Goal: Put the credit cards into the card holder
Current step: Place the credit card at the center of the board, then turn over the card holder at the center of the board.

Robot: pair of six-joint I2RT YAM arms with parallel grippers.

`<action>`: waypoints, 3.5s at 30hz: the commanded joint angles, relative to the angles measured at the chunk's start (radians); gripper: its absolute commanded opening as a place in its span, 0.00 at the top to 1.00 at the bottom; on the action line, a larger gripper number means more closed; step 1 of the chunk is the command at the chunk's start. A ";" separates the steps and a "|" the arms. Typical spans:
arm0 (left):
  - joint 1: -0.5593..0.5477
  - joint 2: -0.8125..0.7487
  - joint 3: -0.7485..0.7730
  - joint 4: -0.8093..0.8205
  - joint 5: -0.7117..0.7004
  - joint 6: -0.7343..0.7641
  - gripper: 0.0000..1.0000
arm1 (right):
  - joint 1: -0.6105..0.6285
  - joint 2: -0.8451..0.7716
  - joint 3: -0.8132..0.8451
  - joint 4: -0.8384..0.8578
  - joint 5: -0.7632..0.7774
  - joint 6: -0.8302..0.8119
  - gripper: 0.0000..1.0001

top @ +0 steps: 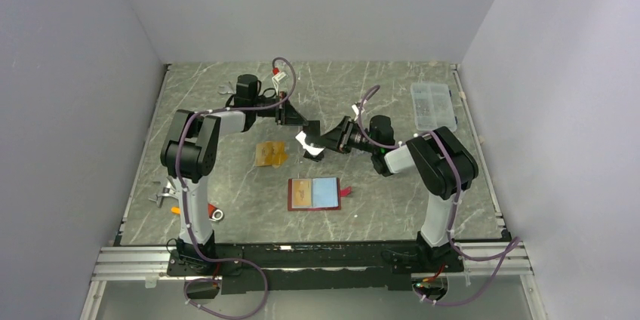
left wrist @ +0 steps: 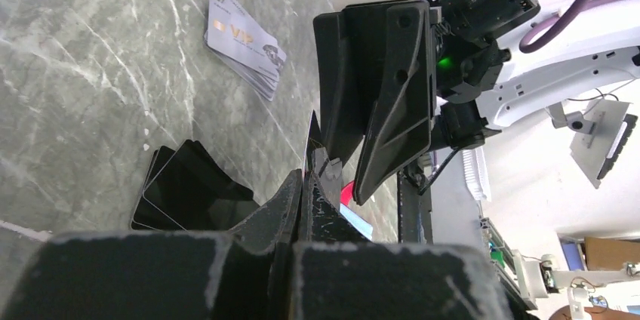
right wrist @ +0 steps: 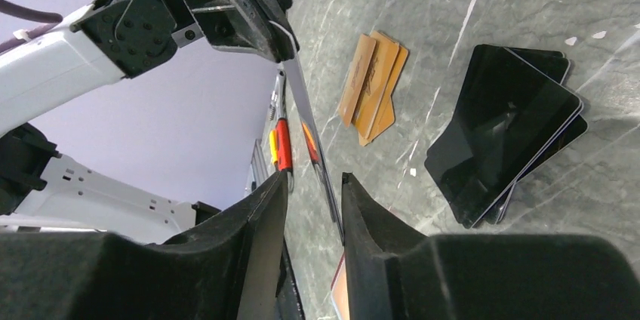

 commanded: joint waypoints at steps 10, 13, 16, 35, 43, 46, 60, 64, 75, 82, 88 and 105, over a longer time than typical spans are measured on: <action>0.007 -0.033 0.006 -0.023 -0.013 0.076 1.00 | -0.056 -0.091 -0.004 -0.138 0.006 -0.149 0.48; 0.005 -0.032 -0.007 0.017 0.003 0.030 1.00 | -0.065 -0.162 0.029 -0.280 0.056 -0.249 0.45; 0.005 -0.028 -0.019 0.068 0.014 -0.015 1.00 | -0.067 -0.197 0.065 -0.363 0.082 -0.316 0.43; 0.002 -0.011 -0.058 0.275 0.035 -0.202 1.00 | -0.042 -0.086 0.015 -0.031 -0.022 -0.124 0.53; 0.002 -0.023 -0.065 0.253 0.032 -0.186 1.00 | -0.005 -0.043 0.038 -0.002 -0.028 -0.099 0.53; 0.002 -0.026 -0.067 0.251 0.030 -0.183 1.00 | 0.003 -0.030 0.048 0.020 -0.030 -0.084 0.54; -0.003 -0.010 -0.058 0.138 0.009 -0.081 1.00 | 0.003 0.003 0.081 0.099 -0.019 -0.021 0.80; -0.010 -0.023 -0.050 0.039 -0.009 0.011 1.00 | 0.003 0.026 0.138 0.088 -0.023 -0.007 0.83; -0.013 -0.041 -0.043 -0.034 -0.029 0.068 0.80 | 0.005 0.017 0.153 0.004 0.011 -0.035 1.00; -0.012 -0.088 0.029 -0.312 -0.158 0.263 0.40 | 0.004 -0.120 0.088 -0.183 0.068 -0.162 1.00; -0.010 -0.138 0.064 -0.467 -0.165 0.352 0.36 | 0.005 -0.258 0.017 -0.345 0.103 -0.246 1.00; -0.303 -0.446 -0.216 -1.038 -0.533 1.015 0.41 | 0.167 -0.726 -0.301 -0.798 0.379 -0.335 1.00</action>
